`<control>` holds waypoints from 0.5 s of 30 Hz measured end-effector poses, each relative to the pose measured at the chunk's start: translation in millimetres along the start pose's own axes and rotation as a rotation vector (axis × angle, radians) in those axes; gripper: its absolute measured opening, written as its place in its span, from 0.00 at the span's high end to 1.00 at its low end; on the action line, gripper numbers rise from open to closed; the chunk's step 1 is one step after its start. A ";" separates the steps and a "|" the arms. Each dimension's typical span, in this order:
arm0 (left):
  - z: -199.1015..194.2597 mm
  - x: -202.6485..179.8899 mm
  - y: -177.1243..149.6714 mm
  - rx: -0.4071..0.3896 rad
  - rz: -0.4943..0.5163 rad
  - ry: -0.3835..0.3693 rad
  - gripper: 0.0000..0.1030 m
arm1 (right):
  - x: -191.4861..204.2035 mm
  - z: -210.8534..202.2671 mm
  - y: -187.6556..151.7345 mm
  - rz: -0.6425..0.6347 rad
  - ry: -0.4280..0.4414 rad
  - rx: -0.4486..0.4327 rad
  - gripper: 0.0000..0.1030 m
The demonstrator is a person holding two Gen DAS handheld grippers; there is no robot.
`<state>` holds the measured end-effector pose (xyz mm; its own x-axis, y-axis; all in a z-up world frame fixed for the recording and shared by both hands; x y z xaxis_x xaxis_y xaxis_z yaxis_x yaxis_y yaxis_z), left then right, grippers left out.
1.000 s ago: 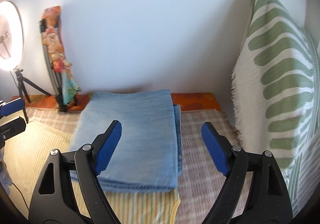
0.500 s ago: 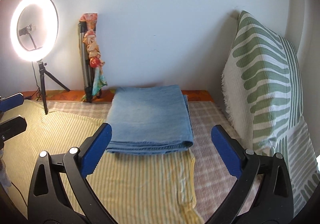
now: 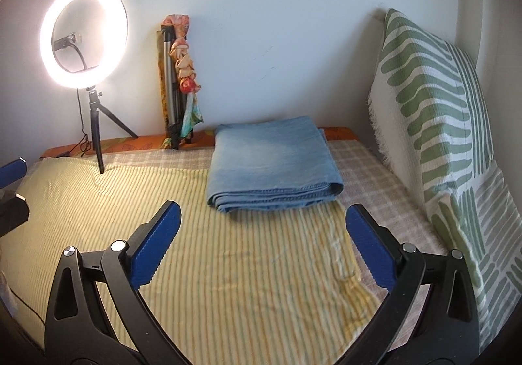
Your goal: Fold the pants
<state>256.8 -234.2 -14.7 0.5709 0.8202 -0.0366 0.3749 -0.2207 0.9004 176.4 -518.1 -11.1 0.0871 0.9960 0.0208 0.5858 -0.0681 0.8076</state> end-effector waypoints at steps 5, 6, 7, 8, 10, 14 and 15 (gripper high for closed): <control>-4.4 10.6 -14.5 -0.006 -0.020 0.031 0.17 | 11.9 1.9 -14.0 0.016 0.008 -0.007 0.01; -3.8 12.4 -16.1 -0.007 -0.020 0.036 0.16 | 13.8 2.5 -16.1 0.019 0.008 -0.008 0.01; -2.8 14.5 -18.3 -0.010 -0.019 0.041 0.15 | 15.2 3.8 -17.7 0.020 0.008 -0.007 0.00; -2.1 16.0 -20.0 -0.011 -0.020 0.044 0.15 | 16.9 5.1 -19.6 0.017 0.007 -0.007 0.00; 0.5 19.6 -22.3 -0.014 -0.027 0.048 0.15 | 19.0 7.3 -21.9 0.016 0.000 -0.010 0.00; 6.1 22.6 -25.6 -0.008 -0.021 0.047 0.11 | 21.6 12.7 -27.0 0.019 -0.006 -0.016 0.00; 6.9 22.4 -26.8 -0.005 -0.017 0.048 0.11 | 22.5 14.0 -27.8 0.015 -0.009 -0.018 0.00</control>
<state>264.6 -213.5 -42.6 0.5284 0.8484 -0.0311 0.3807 -0.2041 0.9019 173.3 -494.6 -41.3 0.1029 0.9943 0.0277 0.5702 -0.0817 0.8174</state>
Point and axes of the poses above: each gripper's, at about its wrist camera, not at the fingertips, and z roughly the way its jaws point, x to its left, y to its top, the point moved 4 cm from there along z, roughly the way its jaws point, and after that the axes turned 8 degrees about y, right-handed, at the moved point
